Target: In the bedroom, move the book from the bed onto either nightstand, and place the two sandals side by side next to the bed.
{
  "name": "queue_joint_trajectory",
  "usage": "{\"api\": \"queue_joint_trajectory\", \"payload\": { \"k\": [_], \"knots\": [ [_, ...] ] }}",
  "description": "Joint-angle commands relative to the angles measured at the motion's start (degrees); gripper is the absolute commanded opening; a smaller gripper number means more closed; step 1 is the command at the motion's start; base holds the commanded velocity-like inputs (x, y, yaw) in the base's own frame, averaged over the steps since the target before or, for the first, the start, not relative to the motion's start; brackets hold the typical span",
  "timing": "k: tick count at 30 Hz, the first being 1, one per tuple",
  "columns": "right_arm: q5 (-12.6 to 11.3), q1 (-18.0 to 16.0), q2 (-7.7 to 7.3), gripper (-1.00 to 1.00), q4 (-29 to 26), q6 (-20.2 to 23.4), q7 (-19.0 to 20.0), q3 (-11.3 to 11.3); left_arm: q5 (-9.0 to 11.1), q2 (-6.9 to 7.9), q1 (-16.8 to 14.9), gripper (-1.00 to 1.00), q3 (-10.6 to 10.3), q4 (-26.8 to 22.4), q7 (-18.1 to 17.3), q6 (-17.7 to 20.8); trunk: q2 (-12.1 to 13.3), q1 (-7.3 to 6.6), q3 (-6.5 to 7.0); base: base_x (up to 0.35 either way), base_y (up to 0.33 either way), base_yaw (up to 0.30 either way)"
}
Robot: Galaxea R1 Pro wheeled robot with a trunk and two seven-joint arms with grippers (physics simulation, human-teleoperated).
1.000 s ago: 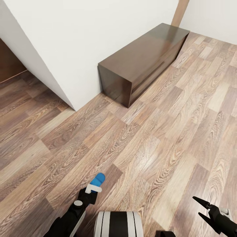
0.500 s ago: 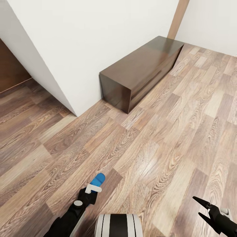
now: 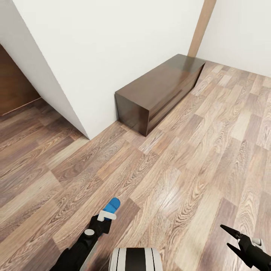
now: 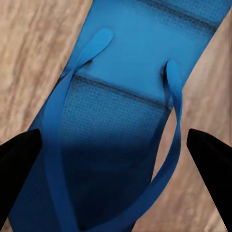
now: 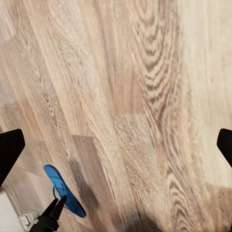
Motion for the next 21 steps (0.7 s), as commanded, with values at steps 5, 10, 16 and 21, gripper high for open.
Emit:
{"api": "queue_joint_trajectory", "payload": {
  "k": [5,10,16,21],
  "knots": [
    [0.7,0.0,0.00,1.00,0.5,-0.1,-0.1,0.1,3.3,-0.02,0.0,-1.00,2.9,0.0,-0.1,0.1,0.1,-0.13,1.08,0.000,0.000,0.000],
    [3.9,0.0,0.00,1.00,2.0,-0.3,-0.1,0.4,10.4,0.54,0.1,-1.00,6.5,0.2,-1.6,-1.0,0.1,-0.26,2.19,0.000,0.000,0.000],
    [16.9,0.0,0.07,1.00,10.4,-6.3,0.2,0.4,15.3,3.06,0.6,-1.00,7.5,0.3,-8.0,-1.5,0.2,-0.42,3.52,0.000,0.000,0.000],
    [23.7,0.0,0.11,1.00,13.8,-19.5,0.3,0.5,16.7,4.75,0.8,-1.00,8.3,0.9,-10.9,-1.6,0.3,-0.55,4.63,0.000,0.000,0.000]
  ]
}}
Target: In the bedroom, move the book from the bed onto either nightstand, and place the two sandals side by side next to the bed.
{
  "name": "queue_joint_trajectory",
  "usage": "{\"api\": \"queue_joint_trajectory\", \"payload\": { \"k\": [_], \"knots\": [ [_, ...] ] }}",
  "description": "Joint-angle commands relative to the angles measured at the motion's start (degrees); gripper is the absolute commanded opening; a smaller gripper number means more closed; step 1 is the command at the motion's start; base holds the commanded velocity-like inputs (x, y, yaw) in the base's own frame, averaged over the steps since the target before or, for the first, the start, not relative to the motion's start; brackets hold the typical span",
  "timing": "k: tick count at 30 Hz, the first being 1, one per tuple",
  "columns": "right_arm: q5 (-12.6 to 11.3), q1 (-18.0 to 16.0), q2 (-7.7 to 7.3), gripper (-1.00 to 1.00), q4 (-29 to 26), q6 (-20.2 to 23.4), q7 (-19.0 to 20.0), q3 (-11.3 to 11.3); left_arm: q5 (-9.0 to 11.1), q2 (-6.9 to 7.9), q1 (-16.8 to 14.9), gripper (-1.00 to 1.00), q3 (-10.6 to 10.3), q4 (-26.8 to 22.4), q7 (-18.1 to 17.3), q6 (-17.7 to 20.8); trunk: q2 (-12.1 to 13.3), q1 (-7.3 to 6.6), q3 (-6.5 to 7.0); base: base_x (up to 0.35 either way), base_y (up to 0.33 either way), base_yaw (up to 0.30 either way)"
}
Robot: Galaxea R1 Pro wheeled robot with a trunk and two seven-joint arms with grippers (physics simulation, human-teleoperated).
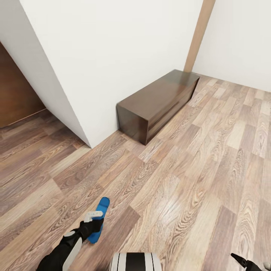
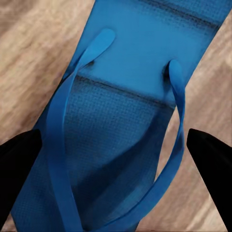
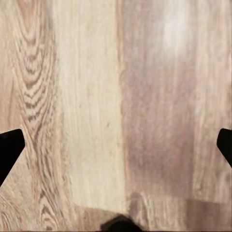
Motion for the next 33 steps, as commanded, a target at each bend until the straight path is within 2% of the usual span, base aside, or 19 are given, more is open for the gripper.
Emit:
{"api": "queue_joint_trajectory", "payload": {
  "k": [1,5,12,33],
  "knots": [
    [1.2,0.0,0.02,1.00,3.2,-5.7,0.0,-0.1,1.7,0.63,0.1,-1.00,0.6,2.3,-0.5,-0.3,0.0,-0.03,0.19,0.000,0.000,0.000],
    [2.1,0.0,0.01,1.00,9.3,-11.2,0.0,-0.1,3.4,0.92,0.1,-1.00,1.1,5.9,-0.7,-4.3,0.1,-0.14,1.08,0.000,0.000,0.000],
    [2.3,0.0,0.00,1.00,12.6,-15.9,0.0,-0.1,4.6,0.95,0.1,-1.00,1.3,9.0,-0.8,-8.1,0.1,-0.32,2.63,0.000,0.000,0.000],
    [2.4,0.0,0.00,1.00,12.9,-16.9,0.0,-0.1,4.7,0.93,0.1,-1.00,1.3,9.9,-0.8,-8.5,0.4,-0.86,7.28,0.000,0.000,0.000]
  ]
}}
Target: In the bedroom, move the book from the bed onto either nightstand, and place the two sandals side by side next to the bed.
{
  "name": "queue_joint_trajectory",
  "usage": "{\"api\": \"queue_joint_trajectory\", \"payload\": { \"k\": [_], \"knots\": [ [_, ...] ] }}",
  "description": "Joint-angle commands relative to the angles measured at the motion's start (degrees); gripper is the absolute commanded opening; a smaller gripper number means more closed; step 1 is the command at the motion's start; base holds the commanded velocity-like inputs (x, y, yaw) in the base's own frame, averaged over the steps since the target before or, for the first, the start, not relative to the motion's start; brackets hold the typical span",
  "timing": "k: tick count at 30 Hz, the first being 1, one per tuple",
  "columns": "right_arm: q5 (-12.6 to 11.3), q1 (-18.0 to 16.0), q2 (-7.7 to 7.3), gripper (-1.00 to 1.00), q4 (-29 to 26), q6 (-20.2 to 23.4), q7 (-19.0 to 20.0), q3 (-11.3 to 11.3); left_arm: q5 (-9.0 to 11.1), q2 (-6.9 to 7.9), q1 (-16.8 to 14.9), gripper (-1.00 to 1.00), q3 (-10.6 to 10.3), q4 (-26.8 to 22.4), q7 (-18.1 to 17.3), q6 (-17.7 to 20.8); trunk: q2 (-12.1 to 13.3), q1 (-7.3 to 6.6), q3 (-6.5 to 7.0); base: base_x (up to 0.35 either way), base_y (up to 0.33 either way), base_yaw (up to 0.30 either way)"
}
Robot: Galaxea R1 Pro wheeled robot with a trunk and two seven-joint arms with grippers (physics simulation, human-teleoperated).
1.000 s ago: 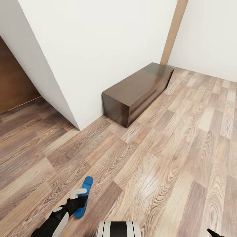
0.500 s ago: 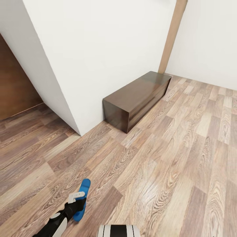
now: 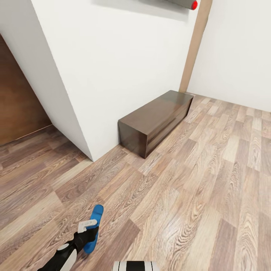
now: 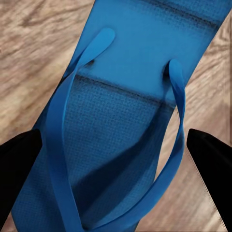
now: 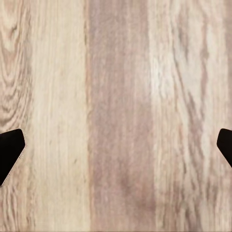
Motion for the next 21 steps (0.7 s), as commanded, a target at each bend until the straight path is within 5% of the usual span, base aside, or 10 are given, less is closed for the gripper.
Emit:
{"api": "queue_joint_trajectory", "payload": {
  "k": [1,21],
  "knots": [
    [-0.5,0.0,0.02,1.00,-0.1,0.6,0.2,-0.2,0.6,0.07,0.0,-1.00,-0.3,0.0,0.0,0.2,0.0,-0.03,0.19,0.000,0.000,0.000],
    [-0.5,0.0,0.02,1.00,-0.1,0.6,0.1,-0.3,0.6,-0.01,0.0,-1.00,-0.3,0.0,0.0,0.2,0.3,-0.55,4.62,0.000,0.000,0.000]
  ]
}}
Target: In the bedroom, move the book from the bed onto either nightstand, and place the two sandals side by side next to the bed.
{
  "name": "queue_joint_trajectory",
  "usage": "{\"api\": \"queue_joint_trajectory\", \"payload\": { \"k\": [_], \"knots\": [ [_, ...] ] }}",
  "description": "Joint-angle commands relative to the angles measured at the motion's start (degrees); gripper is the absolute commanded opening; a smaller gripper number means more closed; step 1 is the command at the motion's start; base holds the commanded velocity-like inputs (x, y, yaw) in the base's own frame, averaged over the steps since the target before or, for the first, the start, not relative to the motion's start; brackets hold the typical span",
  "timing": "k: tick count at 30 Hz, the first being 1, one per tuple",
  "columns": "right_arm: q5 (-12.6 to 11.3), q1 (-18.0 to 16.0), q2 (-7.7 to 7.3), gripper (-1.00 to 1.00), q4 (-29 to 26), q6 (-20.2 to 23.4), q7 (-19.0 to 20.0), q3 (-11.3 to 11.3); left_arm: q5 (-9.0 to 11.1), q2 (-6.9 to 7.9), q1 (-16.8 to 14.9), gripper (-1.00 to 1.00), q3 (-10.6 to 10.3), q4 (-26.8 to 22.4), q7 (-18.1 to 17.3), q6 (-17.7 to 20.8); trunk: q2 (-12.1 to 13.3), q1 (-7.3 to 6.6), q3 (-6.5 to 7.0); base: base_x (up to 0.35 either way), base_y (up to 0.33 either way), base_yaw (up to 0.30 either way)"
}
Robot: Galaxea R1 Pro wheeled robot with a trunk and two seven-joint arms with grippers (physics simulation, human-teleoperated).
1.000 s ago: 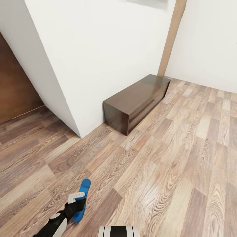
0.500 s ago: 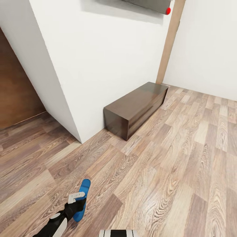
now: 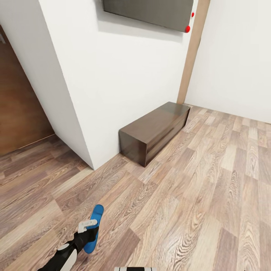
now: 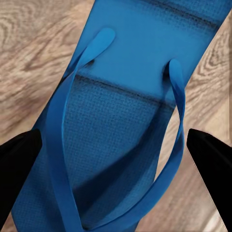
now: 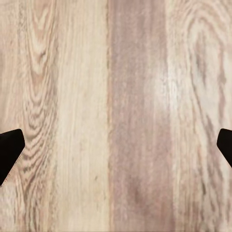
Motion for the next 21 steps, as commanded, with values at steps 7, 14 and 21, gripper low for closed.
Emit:
{"api": "queue_joint_trajectory", "payload": {
  "k": [7,14,21],
  "knots": [
    [-0.5,0.0,0.02,1.00,0.0,0.6,0.1,-0.1,0.6,0.07,0.0,-1.00,-0.3,0.0,0.0,0.2,0.1,-0.19,1.52,0.000,0.000,0.000],
    [-0.5,0.0,0.02,1.00,0.0,0.6,0.2,-0.1,0.6,0.05,0.0,-1.00,-0.3,0.1,0.0,0.2,0.2,-0.37,3.07,0.000,0.000,0.000],
    [-0.5,0.0,0.02,1.00,0.0,0.6,0.2,-0.1,0.5,-0.01,0.0,-1.00,-0.3,1.4,0.0,0.1,0.3,-0.55,4.62,0.000,0.000,0.000]
  ]
}}
